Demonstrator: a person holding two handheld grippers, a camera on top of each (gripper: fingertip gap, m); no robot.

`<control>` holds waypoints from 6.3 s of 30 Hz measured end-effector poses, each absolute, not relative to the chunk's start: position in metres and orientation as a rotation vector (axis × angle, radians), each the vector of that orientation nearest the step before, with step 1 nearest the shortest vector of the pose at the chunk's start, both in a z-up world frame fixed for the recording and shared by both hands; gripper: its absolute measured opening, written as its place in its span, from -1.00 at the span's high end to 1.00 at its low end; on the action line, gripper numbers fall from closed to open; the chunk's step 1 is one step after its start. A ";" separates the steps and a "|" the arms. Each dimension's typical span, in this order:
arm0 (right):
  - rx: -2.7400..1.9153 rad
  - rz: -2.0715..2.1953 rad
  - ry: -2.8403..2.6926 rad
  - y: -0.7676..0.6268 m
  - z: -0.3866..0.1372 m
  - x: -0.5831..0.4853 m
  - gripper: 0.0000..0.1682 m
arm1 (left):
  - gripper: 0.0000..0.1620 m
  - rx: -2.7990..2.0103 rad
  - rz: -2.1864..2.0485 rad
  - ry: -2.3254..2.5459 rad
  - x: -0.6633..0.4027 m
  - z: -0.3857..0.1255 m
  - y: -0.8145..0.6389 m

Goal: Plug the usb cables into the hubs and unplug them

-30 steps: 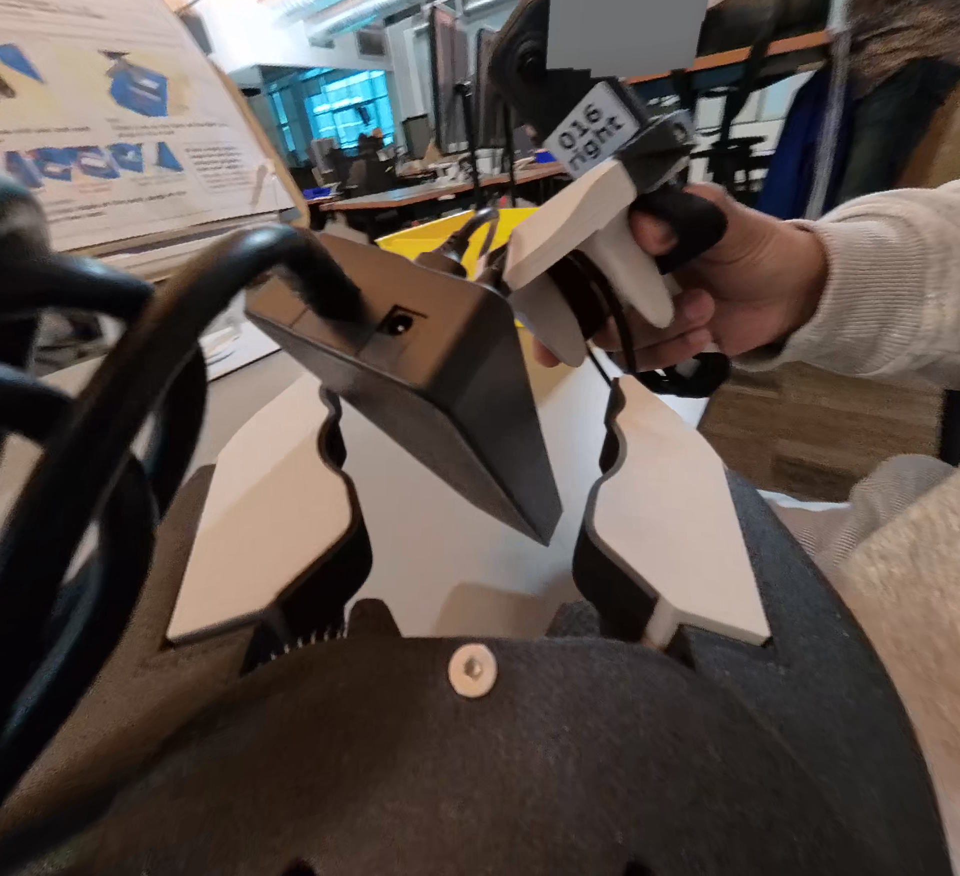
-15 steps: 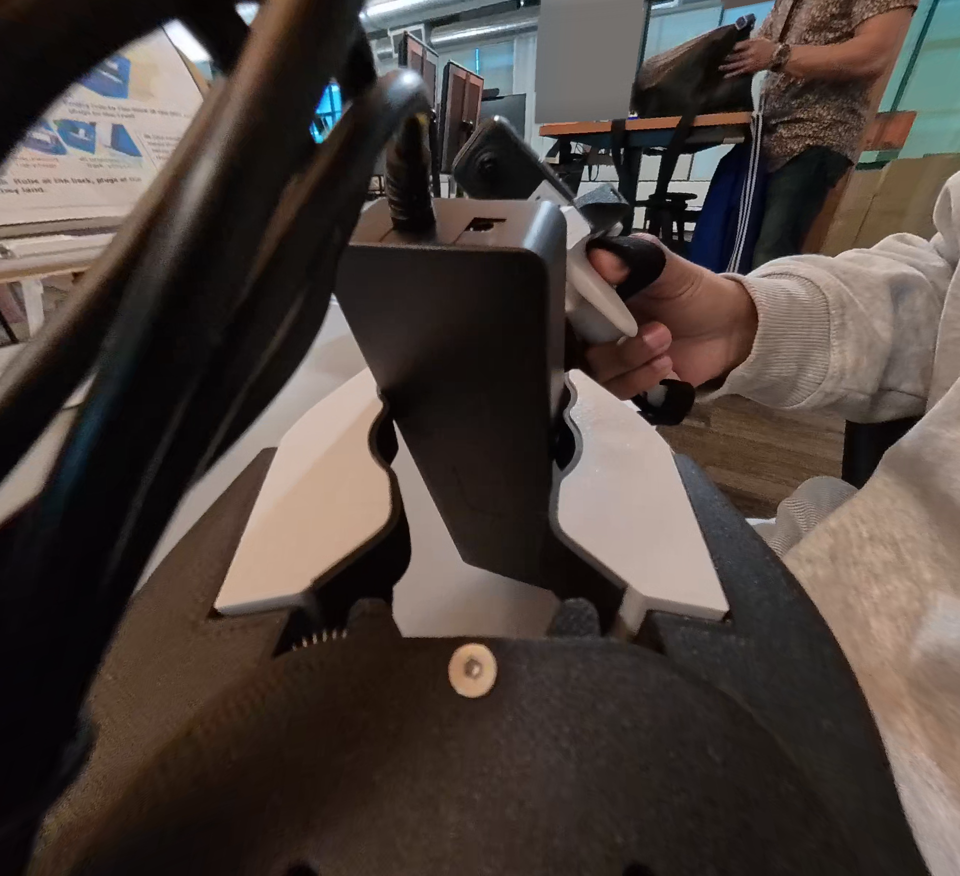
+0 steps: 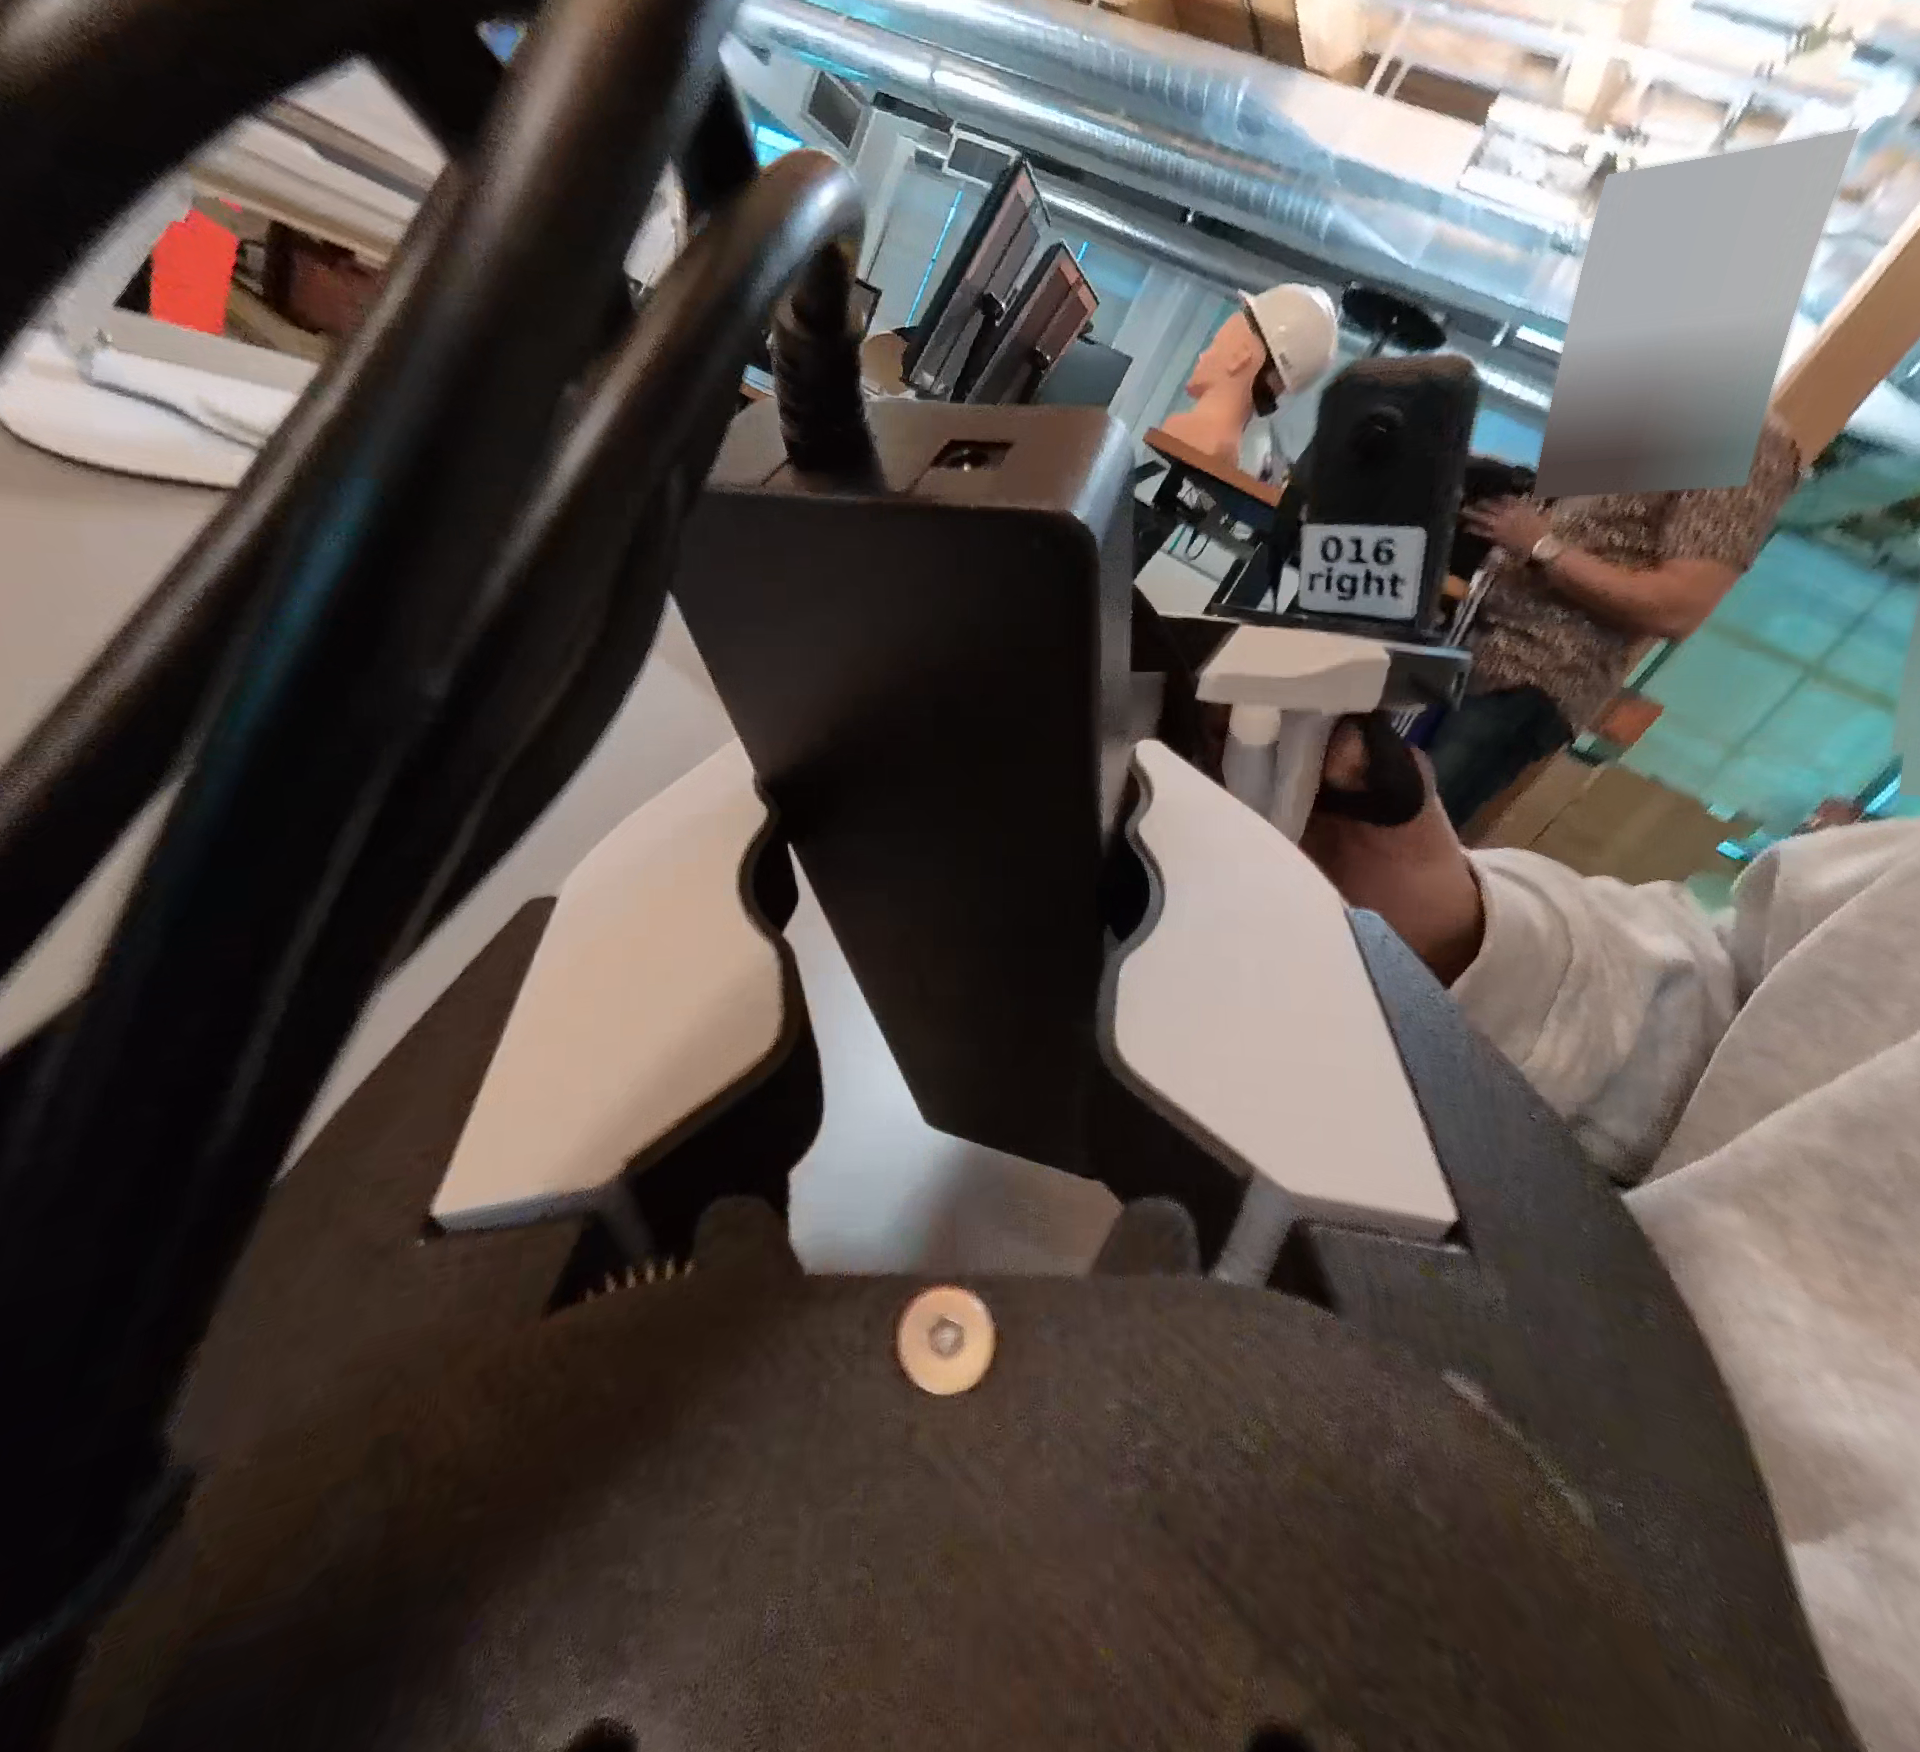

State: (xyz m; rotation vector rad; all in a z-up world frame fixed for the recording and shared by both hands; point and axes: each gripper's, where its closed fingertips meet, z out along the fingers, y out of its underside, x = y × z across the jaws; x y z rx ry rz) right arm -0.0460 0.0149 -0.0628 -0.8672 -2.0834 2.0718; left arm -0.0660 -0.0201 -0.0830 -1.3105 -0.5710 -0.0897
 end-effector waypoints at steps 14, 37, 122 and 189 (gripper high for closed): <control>-0.846 1.993 -1.834 0.045 -0.049 -0.065 0.62 | 0.27 -1.256 -0.162 -0.660 -0.075 -0.085 -0.026; -1.189 2.269 -1.820 0.053 -0.074 -0.081 0.45 | 0.27 -1.217 -0.240 -0.576 -0.062 -0.073 -0.023; -0.517 1.913 -1.973 -0.009 -0.064 -0.026 0.39 | 0.25 -1.059 -0.387 -0.623 -0.062 -0.059 -0.030; -1.650 2.758 -1.740 -0.007 -0.114 -0.052 0.66 | 0.63 -1.176 -0.330 -0.822 -0.079 -0.094 -0.030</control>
